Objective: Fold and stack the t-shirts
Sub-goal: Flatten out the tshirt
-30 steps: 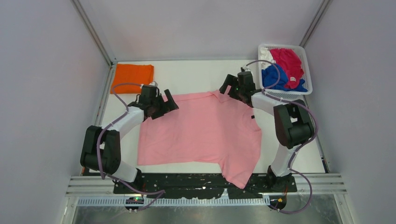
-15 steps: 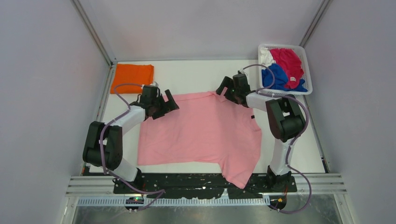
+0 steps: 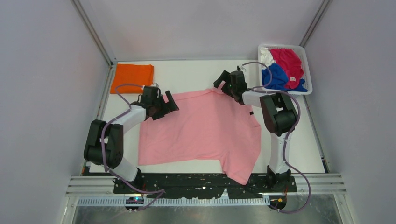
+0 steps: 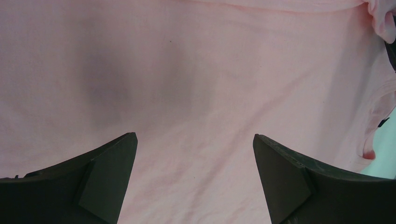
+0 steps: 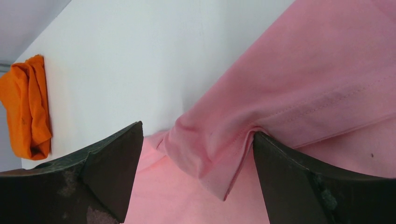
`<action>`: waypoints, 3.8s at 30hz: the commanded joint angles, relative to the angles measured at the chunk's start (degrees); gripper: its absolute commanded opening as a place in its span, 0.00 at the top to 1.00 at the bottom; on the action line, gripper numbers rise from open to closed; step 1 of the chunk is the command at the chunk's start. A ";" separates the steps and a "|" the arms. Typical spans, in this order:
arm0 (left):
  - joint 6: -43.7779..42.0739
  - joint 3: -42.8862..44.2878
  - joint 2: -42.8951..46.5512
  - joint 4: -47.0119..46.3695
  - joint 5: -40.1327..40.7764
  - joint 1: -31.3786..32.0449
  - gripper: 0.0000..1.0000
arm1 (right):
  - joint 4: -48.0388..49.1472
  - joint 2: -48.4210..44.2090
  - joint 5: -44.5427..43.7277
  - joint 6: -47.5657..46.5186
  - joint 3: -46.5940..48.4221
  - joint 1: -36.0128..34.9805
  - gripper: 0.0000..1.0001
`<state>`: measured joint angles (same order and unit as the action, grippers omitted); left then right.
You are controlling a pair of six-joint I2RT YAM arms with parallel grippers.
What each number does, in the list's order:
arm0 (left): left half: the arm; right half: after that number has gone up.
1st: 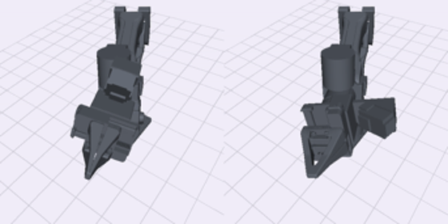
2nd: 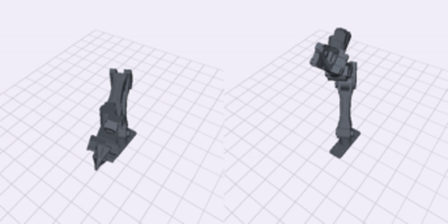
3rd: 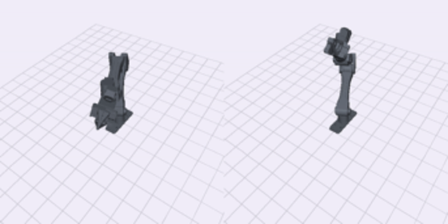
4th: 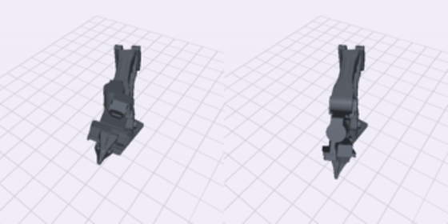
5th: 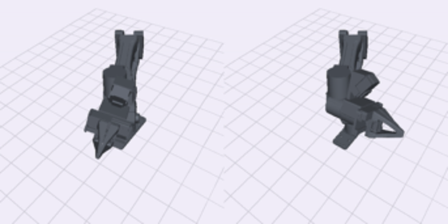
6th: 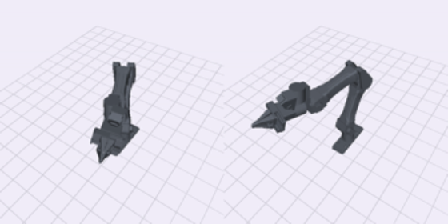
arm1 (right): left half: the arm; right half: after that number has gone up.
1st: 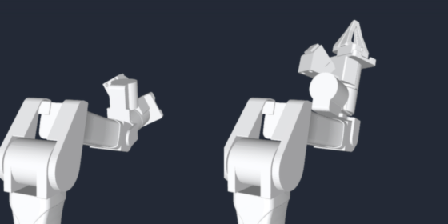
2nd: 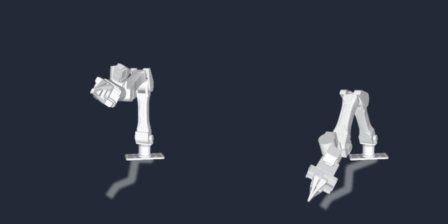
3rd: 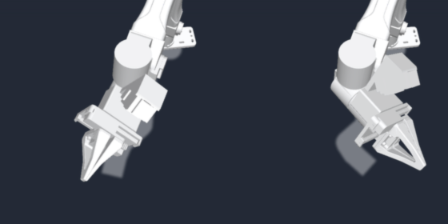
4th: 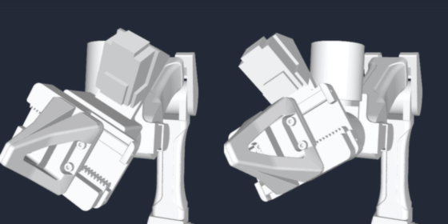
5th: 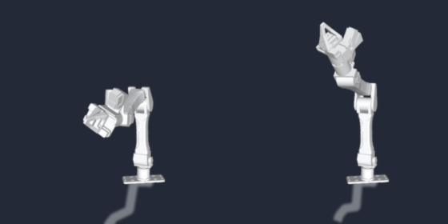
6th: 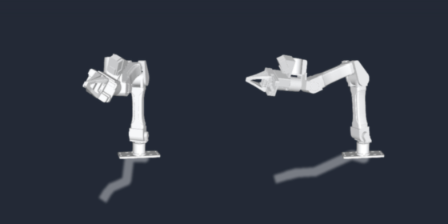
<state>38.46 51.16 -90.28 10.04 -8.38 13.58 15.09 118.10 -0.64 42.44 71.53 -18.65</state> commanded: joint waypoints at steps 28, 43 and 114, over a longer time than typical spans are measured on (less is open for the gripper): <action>-2.67 3.04 1.68 3.30 6.29 -0.95 0.00 | -6.25 19.46 1.89 -14.75 48.95 -2.41 0.05; 0.37 2.10 -2.90 -0.60 -1.46 -1.58 0.00 | -9.35 -14.60 -7.70 -16.09 -6.50 -2.53 0.04; 6.98 12.79 -9.54 12.39 18.06 -10.50 0.57 | -13.59 -42.28 -11.10 -7.96 -33.84 -3.79 0.04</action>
<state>44.47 61.06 -99.15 21.37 8.27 3.51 -0.47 78.26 -11.84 34.61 38.17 -23.22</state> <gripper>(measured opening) 0.457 0.963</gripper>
